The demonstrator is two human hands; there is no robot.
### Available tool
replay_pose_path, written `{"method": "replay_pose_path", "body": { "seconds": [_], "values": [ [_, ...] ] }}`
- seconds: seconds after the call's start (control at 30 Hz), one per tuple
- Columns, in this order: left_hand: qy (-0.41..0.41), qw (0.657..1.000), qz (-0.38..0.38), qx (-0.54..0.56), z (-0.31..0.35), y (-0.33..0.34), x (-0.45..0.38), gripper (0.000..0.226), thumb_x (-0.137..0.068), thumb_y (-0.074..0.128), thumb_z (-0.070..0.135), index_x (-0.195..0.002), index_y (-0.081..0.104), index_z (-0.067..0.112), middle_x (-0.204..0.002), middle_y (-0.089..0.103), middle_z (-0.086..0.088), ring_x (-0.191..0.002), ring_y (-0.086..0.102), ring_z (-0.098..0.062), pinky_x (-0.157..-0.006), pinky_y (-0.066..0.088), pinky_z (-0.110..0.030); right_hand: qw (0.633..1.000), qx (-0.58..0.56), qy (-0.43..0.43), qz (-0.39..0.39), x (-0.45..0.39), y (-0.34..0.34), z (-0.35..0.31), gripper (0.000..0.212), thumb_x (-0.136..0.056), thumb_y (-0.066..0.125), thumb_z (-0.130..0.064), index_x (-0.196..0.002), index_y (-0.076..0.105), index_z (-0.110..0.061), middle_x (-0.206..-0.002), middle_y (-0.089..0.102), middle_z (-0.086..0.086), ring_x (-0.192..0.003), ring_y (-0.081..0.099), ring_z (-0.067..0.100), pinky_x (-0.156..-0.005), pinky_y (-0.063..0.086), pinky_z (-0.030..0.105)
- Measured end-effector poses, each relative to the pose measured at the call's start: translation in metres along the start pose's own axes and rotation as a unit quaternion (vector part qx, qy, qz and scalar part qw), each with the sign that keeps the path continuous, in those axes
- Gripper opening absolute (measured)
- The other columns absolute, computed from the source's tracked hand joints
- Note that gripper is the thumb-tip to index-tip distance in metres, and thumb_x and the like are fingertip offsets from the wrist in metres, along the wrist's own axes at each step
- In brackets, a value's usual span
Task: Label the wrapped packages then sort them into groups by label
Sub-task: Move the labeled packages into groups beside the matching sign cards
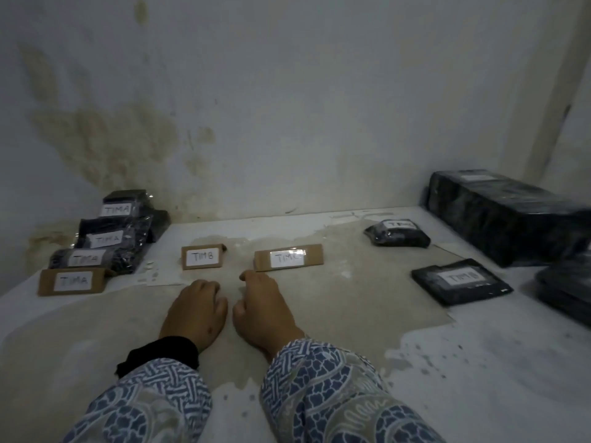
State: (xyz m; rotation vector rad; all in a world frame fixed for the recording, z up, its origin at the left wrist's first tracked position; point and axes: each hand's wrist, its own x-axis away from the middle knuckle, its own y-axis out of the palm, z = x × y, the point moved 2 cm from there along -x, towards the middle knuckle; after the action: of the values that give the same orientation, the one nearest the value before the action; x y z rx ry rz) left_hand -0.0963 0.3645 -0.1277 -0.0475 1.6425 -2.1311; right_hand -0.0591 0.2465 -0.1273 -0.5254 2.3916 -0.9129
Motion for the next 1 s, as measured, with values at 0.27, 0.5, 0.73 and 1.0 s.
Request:
{"method": "replay_pose_path", "body": {
  "seconds": [0.27,0.5,0.73,1.0],
  "values": [
    [0.096,0.989,-0.023,0.109,0.102,0.017,0.041,0.026,-0.091,0.048,0.021,-0.114,0.058,0.015,-0.118,0.060,-0.006,-0.103,0.057,-0.023,-0.086,0.046,-0.033,0.996,-0.019,0.051,0.066,0.043,-0.062,0.042,0.040,-0.088,0.045,-0.011,-0.128,0.047,-0.006,-0.127,0.051,0.014,-0.119,0.044,0.026,-0.099,0.037,0.032],
    [0.119,0.963,-0.033,0.241,0.218,0.043,0.049,0.037,-0.093,0.047,0.023,-0.128,0.052,0.013,-0.133,0.054,-0.006,-0.118,0.053,-0.022,-0.099,0.040,-0.029,0.940,0.074,0.160,0.291,0.086,-0.176,0.110,0.035,-0.082,0.052,-0.016,-0.117,0.057,-0.013,-0.122,0.058,0.007,-0.118,0.044,0.026,-0.100,0.037,0.038],
    [0.187,0.934,-0.092,0.291,0.341,0.076,0.070,0.036,-0.093,0.046,0.031,-0.126,0.052,0.019,-0.131,0.055,-0.003,-0.120,0.050,-0.024,-0.103,0.038,-0.038,0.827,0.073,0.295,0.474,0.153,-0.280,0.194,0.023,-0.082,0.054,-0.009,-0.102,0.064,-0.006,-0.116,0.058,0.018,-0.114,0.042,0.036,-0.094,0.034,0.037],
    [0.230,0.949,-0.032,0.212,0.416,0.095,0.075,0.042,-0.095,0.037,0.039,-0.133,0.042,0.021,-0.140,0.041,0.001,-0.131,0.030,-0.021,-0.110,0.024,-0.041,0.732,0.117,0.372,0.559,0.177,-0.328,0.220,0.022,-0.081,0.054,-0.017,-0.101,0.062,-0.014,-0.126,0.050,0.011,-0.118,0.038,0.035,-0.094,0.030,0.042]
  ]
}}
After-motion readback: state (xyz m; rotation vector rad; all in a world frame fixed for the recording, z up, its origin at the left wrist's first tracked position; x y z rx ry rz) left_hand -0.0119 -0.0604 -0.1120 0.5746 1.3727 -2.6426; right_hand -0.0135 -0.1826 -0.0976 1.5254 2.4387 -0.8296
